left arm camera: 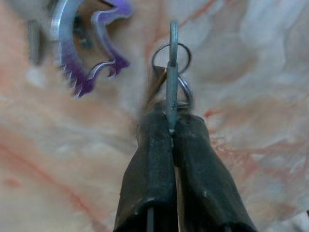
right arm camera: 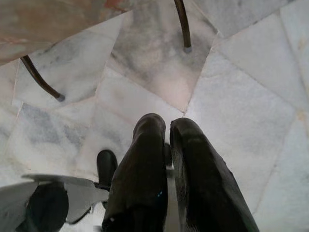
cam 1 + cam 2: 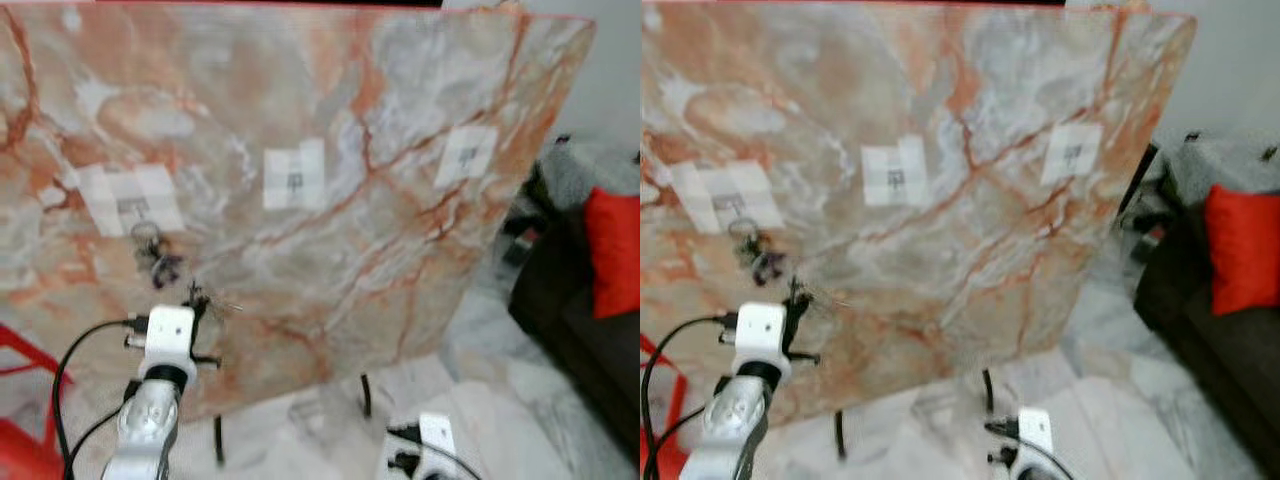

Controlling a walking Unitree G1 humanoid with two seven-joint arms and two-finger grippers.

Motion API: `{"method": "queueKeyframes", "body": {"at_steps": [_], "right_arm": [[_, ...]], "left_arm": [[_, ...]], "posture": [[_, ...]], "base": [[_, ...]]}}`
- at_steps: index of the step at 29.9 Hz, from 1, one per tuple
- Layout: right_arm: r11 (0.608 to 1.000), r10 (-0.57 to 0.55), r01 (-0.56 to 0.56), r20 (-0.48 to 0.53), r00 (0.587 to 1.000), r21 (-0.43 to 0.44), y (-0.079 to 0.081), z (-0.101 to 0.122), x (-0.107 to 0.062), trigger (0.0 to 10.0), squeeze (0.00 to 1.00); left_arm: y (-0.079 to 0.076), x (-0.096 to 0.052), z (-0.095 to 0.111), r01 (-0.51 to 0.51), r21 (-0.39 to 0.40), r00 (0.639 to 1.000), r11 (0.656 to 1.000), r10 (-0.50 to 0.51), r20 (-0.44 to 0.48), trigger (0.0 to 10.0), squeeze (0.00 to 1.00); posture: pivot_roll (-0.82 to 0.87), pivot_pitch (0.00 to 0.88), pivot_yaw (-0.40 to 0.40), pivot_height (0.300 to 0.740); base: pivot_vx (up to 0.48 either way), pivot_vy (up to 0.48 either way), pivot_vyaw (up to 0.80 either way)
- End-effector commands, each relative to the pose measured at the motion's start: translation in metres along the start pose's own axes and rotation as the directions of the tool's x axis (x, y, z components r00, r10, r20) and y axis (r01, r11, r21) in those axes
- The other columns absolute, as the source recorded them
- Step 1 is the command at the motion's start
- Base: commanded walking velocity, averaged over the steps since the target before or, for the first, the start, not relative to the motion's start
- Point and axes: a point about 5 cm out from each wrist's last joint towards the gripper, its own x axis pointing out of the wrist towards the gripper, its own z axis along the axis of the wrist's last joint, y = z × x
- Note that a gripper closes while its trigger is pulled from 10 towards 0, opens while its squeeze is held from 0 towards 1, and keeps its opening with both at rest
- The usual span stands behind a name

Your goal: Hang keys on a hook

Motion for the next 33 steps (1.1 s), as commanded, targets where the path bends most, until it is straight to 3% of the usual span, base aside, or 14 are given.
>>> {"method": "queueKeyframes", "body": {"at_steps": [1,6,13,15,16,20,23,27,33], "right_arm": [[1.0,-0.012,0.012,-0.002,1.0,0.015,-0.003,-0.003,-0.001,10.0,0.0],[1.0,-0.012,0.012,-0.003,1.0,0.014,-0.003,-0.003,-0.001,10.0,0.0],[1.0,-0.013,0.013,-0.004,1.0,0.016,-0.002,-0.003,-0.001,10.0,0.0],[1.0,-0.014,0.014,-0.005,1.0,0.017,-0.002,-0.003,-0.001,10.0,0.0],[1.0,-0.014,0.014,-0.005,1.0,0.017,-0.002,-0.003,-0.001,10.0,0.0],[1.0,-0.014,0.015,-0.005,1.0,0.016,-0.002,-0.003,-0.001,10.0,0.0],[1.0,-0.013,0.013,-0.011,1.0,0.012,-0.002,-0.003,-0.001,10.0,0.0],[1.0,-0.01,0.01,-0.012,1.0,0.011,-0.001,-0.004,0.0,10.0,0.0],[1.0,-0.007,0.007,-0.013,1.0,0.008,0.0,-0.004,0.0,10.0,0.0]], "left_arm": [[-0.005,0.0,0.002,0.027,-0.006,1.0,1.0,-0.027,0.008,10.0,0.0],[-0.01,-0.001,0.006,0.068,-0.011,0.997,0.998,-0.068,0.038,10.0,0.0],[-0.025,-0.004,0.013,0.216,0.017,0.974,0.976,-0.217,0.064,10.0,0.0],[-0.035,-0.005,0.017,0.311,0.043,0.948,0.95,-0.313,0.066,10.0,0.0],[-0.035,-0.005,0.017,0.311,0.043,0.948,0.95,-0.313,0.066,10.0,0.0],[-0.052,-0.009,0.026,0.469,0.132,0.877,0.873,-0.479,0.049,10.0,0.0],[-0.055,-0.006,0.034,0.486,0.165,0.863,0.858,-0.501,0.066,10.0,0.0],[-0.053,0.001,0.048,0.456,0.184,0.87,0.871,-0.48,0.116,10.0,0.0],[-0.05,0.002,0.05,0.447,0.188,0.874,0.875,-0.471,0.116,10.0,0.0]], "posture": [[0.09,0.0,-0.062,0.74],[0.1,0.0,-0.062,0.74],[0.1,0.0,-0.061,0.74],[0.1,0.0,-0.061,0.74],[0.1,0.0,-0.061,0.74],[0.1,0.0,-0.06,0.74],[0.1,0.0,-0.058,0.74],[0.1,0.0,-0.055,0.74],[0.1,0.0,-0.051,0.74]], "base": [[0.0,0.0,0.0],[0.0,0.0,0.0],[0.0,0.0,0.0],[0.0,0.0,0.0],[0.0,0.0,0.0],[0.0,0.0,0.0],[0.0,0.0,-0.26],[0.0,0.0,-0.77],[0.0,0.0,-0.76]]}}
